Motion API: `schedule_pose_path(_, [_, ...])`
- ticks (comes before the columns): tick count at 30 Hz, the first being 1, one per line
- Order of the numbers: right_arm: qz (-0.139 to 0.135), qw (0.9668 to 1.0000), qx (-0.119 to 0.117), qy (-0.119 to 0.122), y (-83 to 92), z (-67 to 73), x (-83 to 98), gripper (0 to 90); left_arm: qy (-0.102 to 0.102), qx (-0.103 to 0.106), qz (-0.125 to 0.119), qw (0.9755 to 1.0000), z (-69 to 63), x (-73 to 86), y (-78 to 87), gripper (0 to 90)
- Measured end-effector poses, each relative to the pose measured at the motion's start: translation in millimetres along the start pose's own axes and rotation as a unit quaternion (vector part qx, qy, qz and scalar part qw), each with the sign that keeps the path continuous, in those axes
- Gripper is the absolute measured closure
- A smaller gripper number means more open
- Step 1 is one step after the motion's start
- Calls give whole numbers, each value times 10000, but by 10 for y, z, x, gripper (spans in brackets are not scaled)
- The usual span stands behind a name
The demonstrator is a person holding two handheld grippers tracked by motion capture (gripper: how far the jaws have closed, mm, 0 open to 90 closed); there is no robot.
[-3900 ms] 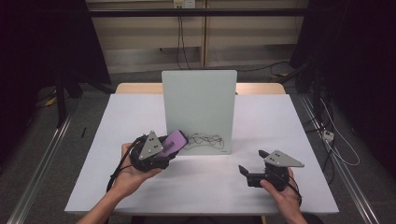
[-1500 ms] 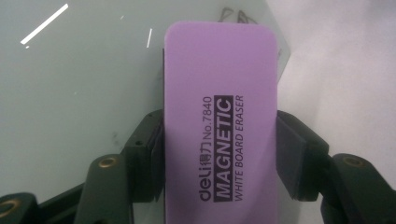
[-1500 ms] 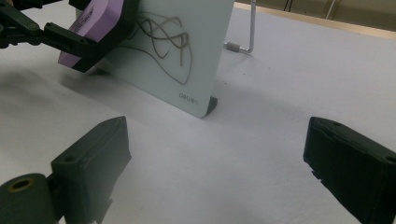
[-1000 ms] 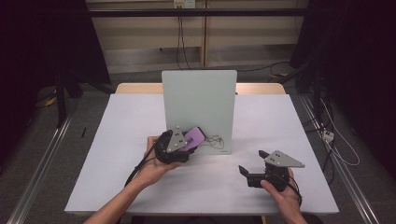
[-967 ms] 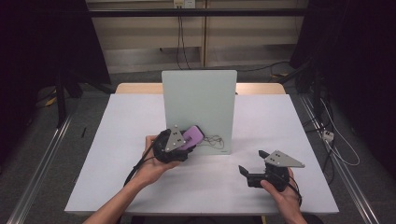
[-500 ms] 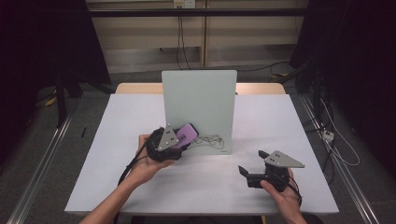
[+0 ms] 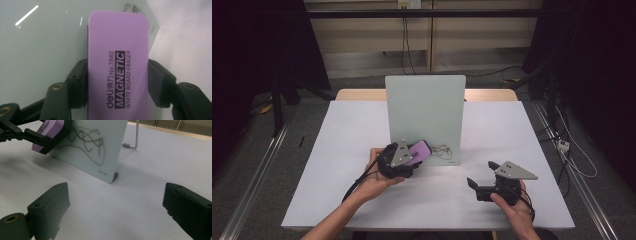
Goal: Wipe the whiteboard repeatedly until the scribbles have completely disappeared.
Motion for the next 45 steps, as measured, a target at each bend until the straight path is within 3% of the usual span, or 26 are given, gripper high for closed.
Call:
schedule_pose_path(15, [-13, 10000, -19, 2, 12, 3, -1, 68, -331, 349, -27, 9988, -377, -351, -325, 410])
schedule_pose_path(22, [-16, 10000, -24, 0, 19, 5, 0, 68, -416, 453, 84, 9981, -452, -317, -355, 410])
schedule_pose_path(28, [-15, 10000, -18, 7, 18, 3, 0, 68, -316, 402, 48, 9987, -331, -318, -289, 410])
schedule_pose_path(35, [-9, 10000, -12, -8, 18, 1, 1, 68, 125, 111, -280, 9995, 77, -444, -99, 410])
schedule_pose_path(39, [-11, 10000, -13, 8, 19, 3, 1, 68, 206, -119, -363, 9991, 291, -472, 17, 410])
schedule_pose_path(42, [-12, 10000, -12, 0, 17, 1, 1, 68, 100, -185, -319, 9993, 344, -401, 70, 410])
schedule_pose_path(45, [-6, 10000, -11, -4, 15, 2, 2, 69, -91, -105, -221, 9997, 282, -243, 84, 410])
Point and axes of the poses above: each handheld gripper's, and its own axes: y roughly backward along the jaws, x roughly out of its underside, z roughly to its left, the point moved 8 cm from there along -y, roughly forward along the jaws, and after that the axes turned 13 degrees about -x, right-handed, at the moved point
